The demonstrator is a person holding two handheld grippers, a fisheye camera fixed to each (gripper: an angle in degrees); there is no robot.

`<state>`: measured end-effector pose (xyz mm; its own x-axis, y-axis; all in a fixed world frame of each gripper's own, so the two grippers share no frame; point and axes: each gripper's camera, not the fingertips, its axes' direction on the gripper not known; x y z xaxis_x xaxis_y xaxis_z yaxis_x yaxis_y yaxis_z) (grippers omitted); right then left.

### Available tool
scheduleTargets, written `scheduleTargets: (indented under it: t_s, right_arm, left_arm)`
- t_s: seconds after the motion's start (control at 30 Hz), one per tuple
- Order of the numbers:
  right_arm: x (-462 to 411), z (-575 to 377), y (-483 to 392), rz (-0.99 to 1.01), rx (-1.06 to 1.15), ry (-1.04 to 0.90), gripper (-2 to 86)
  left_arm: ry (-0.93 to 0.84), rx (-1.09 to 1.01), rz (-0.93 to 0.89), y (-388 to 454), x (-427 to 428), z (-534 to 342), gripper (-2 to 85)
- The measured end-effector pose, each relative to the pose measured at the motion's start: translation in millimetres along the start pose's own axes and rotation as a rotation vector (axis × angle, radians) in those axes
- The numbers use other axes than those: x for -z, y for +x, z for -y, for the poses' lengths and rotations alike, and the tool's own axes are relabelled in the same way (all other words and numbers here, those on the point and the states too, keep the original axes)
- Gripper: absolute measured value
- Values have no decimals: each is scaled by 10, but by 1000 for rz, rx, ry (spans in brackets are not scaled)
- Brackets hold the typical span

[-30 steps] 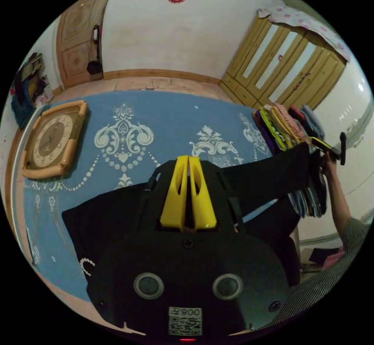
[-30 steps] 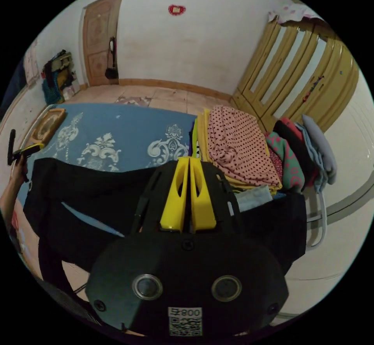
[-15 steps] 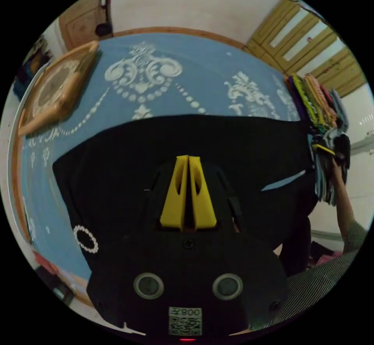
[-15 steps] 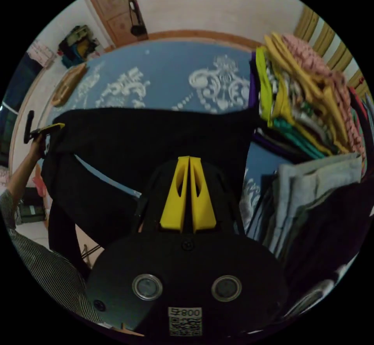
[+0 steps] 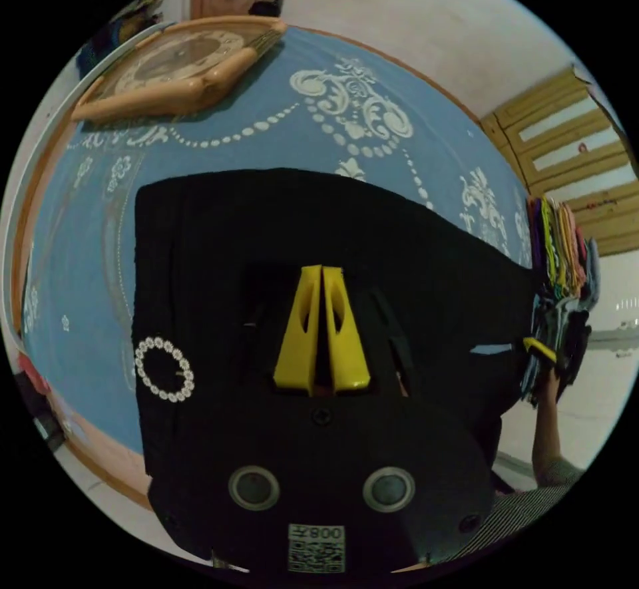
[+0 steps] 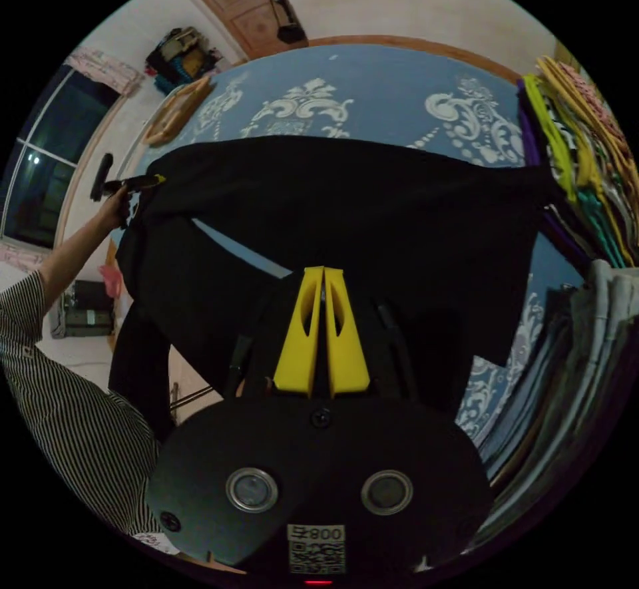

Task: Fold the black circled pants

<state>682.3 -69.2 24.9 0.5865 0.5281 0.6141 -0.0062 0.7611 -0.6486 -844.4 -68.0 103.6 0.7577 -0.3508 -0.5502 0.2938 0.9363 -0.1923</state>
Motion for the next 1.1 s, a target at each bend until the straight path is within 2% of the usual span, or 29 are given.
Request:
scheduleTargets:
  t_s: [0.17, 0.33, 0.63, 0.73, 0.93, 1.0, 1.1]
  right_arm:
    - [-361, -192, 38, -15, 8, -89, 1]
    - [-412, -422, 216, 23, -20, -71, 2]
    - [-76, -1365, 595, -35, -140, 55, 8]
    - [99, -1892, 802, -93, -251, 80, 20]
    - [286, -2933, 1203, -130, -494, 101, 52]
    - [289, -3185, 1290, -126, -548, 110, 60]
    - [245, -3507, 1433, -107, -617, 111, 73]
  left_arm:
    - [-6, -47, 90, -253, -22, 111, 7]
    - [32, -46, 66, -648, 61, -92, 7]
    - [133, -73, -83, -1626, 527, -1479, 53]
    - [145, 32, -78, -2151, 728, -2138, 66]
    - [209, 403, -82, -3239, 1026, -3412, 91]
    - [216, 540, -164, -3577, 966, -3794, 106]
    - [173, 610, -280, -3843, 780, -4050, 121]
